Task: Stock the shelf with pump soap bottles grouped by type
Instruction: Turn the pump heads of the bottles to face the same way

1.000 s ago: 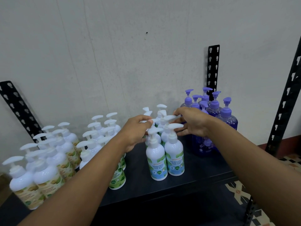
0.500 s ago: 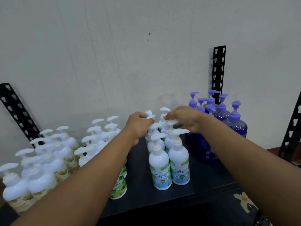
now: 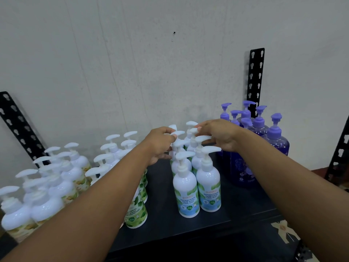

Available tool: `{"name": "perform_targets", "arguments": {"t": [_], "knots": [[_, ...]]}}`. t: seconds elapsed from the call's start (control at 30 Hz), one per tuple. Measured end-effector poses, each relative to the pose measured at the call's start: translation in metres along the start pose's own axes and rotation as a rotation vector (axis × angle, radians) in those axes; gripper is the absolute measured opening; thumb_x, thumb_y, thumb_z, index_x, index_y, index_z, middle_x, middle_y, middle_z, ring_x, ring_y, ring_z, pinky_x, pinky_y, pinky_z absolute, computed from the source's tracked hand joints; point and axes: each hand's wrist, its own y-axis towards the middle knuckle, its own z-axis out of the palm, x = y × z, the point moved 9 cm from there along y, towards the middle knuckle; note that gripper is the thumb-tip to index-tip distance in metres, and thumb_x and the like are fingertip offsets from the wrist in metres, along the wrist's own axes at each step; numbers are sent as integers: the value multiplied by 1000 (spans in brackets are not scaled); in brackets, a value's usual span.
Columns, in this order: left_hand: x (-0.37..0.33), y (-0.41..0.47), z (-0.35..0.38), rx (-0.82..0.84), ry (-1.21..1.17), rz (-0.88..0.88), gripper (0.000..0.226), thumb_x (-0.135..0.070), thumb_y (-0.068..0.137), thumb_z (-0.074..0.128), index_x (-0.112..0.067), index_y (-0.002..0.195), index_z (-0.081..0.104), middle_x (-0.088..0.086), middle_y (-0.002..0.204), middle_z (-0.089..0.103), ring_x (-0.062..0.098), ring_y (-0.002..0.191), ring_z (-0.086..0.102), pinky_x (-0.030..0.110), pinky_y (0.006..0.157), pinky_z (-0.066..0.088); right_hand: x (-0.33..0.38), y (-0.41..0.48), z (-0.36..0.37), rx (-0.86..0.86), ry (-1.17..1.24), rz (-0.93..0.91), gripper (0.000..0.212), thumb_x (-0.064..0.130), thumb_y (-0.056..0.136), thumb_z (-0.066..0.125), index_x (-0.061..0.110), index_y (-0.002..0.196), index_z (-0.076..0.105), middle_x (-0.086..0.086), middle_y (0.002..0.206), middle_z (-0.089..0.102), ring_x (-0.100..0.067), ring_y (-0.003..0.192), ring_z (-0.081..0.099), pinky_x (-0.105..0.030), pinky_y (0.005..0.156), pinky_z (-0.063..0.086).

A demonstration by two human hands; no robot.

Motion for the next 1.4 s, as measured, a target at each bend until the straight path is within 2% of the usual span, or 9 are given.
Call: {"name": "perform_targets", "arguments": {"t": [0.2,0.5,0.6,0.7,0.87,0.97,1.1,1.17,1.4], "knots": [[1,-1,1,17,7,0,13,-15,103,56,-22,112,63,16,125,68,26,93,67,40,76,60,-1,3,-6,-81,-92,15,22,16,107,47,14,106,69,-7,104,67,-21,82,61,-36,76,52],[2,1,0,18,7,7,16,-16,103,56,-20,117,63,15,125,68,27,95,69,42,80,61,-2,5,-7,-110,-72,33,20,17,107,47,11,112,66,-7,102,67,-18,76,61,-29,65,54],[1,2,-3,20,27,-8,17,-19,101,59,-21,117,63,11,123,69,31,110,70,47,89,60,-3,4,-8,-116,-34,62,20,21,105,51,13,115,67,-6,101,69,-19,76,63,-31,65,54],[-5,6,-12,-10,70,-1,17,-29,99,60,-19,112,62,4,117,68,27,106,69,48,95,56,-6,9,-12,-181,66,67,20,29,101,55,13,105,66,-4,90,66,-18,70,61,-33,65,52],[-19,21,-36,-214,47,55,18,-19,101,52,-14,84,54,5,94,58,20,90,63,43,92,58,-9,28,-30,-414,147,28,29,39,98,55,13,111,61,-4,109,57,-22,99,57,-40,91,52],[-14,34,-31,-183,-10,13,13,-10,102,49,-14,93,58,3,99,55,22,102,57,43,94,56,-13,37,-25,-357,134,36,29,34,94,56,13,112,63,-6,106,58,-21,88,56,-35,79,51],[-2,48,-17,-48,-56,-26,47,-9,104,44,-20,149,45,7,148,43,27,127,47,51,109,46,-15,43,-4,-122,207,29,31,19,100,45,15,112,73,7,64,56,-5,39,44,-18,41,36],[-1,50,-11,3,-45,-26,50,-10,104,44,-24,152,42,6,154,41,30,131,48,50,108,47,-15,43,-1,-82,232,17,34,19,102,43,16,118,72,9,64,55,-4,34,44,-17,39,36],[-4,51,-3,49,13,3,38,-17,105,46,-23,141,53,7,130,61,28,110,63,46,91,59,-14,46,0,-78,191,-3,38,20,102,39,18,120,72,5,82,59,-1,37,53,-17,42,42]]}}
